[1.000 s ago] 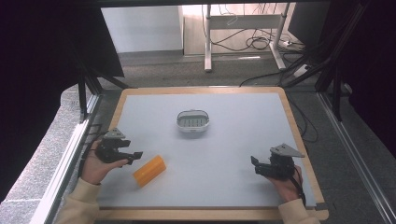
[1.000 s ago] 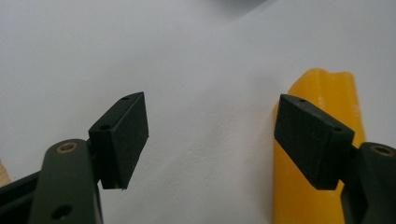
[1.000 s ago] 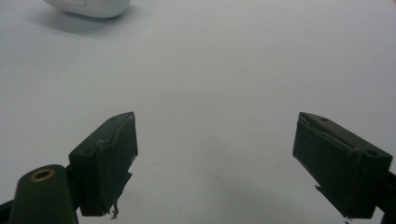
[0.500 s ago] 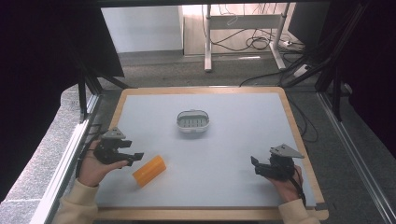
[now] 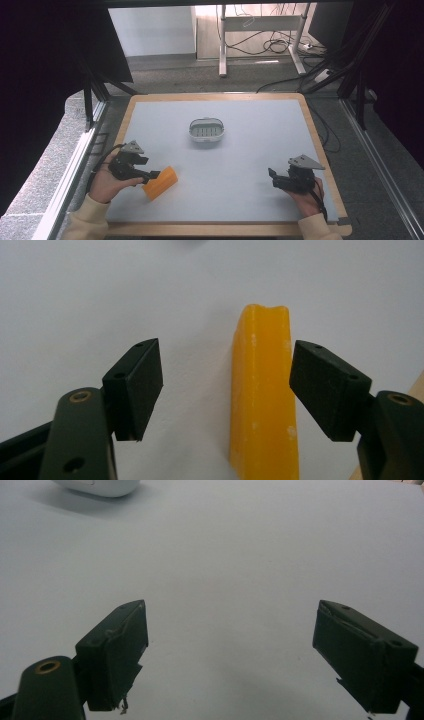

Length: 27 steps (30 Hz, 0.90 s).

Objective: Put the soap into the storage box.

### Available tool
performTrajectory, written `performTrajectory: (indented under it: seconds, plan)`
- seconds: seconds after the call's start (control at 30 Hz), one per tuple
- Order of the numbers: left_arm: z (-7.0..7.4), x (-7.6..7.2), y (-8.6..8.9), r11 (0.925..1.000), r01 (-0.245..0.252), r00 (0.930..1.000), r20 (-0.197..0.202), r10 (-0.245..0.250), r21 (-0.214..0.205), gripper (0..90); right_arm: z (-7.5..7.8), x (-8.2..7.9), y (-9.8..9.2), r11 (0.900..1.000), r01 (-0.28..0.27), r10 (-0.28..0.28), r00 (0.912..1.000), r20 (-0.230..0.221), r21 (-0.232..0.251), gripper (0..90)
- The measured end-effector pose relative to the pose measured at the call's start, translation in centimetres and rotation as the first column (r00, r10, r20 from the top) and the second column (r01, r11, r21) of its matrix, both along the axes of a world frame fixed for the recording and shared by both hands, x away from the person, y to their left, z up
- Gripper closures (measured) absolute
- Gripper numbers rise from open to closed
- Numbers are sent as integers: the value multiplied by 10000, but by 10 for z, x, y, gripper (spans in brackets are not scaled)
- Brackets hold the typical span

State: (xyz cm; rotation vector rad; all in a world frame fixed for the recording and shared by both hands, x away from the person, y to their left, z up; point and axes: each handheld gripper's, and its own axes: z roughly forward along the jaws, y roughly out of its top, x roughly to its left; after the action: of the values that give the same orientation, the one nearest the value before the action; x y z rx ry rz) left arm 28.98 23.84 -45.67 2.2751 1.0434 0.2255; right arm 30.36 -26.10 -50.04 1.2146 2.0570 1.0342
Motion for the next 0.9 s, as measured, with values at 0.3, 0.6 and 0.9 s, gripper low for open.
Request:
performTrajectory:
  seconds: [0.3, 0.6, 0.9]
  plan:
    - [-5, -1, -14, 9988, 276, 9995, -155, -269, 405, 290, 0, 0, 1, 9999, -112, 112, 9999, 38, -32, 148]
    - [-15, -2, -28, 9950, 319, 9984, -487, -274, 943, 307, 0, -1, 1, 9998, -138, 138, 9999, 21, -110, 149]
    - [-31, 3, -43, 9846, 381, 9954, -933, -224, 1708, 397, -1, 0, 2, 9997, -156, 156, 9999, 2, -176, 149]
